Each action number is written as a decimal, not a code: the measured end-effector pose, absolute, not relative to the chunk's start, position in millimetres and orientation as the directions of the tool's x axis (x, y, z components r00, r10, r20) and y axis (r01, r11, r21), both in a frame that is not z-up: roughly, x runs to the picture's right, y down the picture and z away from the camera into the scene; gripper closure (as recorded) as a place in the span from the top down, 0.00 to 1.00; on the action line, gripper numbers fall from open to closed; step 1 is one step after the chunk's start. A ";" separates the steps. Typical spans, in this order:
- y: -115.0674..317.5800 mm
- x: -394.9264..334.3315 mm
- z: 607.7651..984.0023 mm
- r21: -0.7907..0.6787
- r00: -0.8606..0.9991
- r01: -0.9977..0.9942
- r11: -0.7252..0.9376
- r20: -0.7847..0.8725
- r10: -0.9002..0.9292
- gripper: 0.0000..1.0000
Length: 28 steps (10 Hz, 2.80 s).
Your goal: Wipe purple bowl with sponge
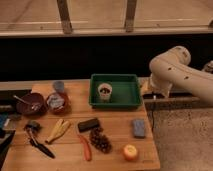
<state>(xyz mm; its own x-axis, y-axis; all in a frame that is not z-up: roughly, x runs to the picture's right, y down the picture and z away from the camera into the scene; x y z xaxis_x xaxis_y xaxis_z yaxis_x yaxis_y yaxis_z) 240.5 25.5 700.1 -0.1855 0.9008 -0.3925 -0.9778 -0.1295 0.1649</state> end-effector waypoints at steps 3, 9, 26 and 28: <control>25.6 240.6 700.1 0.165 -0.186 -0.978 -0.130 -0.393 0.901 0.66; 26.4 240.5 700.9 0.165 -0.186 -0.978 -0.130 -0.394 0.900 0.66; 30.3 186.9 724.5 0.101 -0.067 -0.995 -0.019 -0.496 0.866 0.66; 54.8 152.4 738.2 0.084 -0.037 -0.996 0.012 -0.553 0.833 0.66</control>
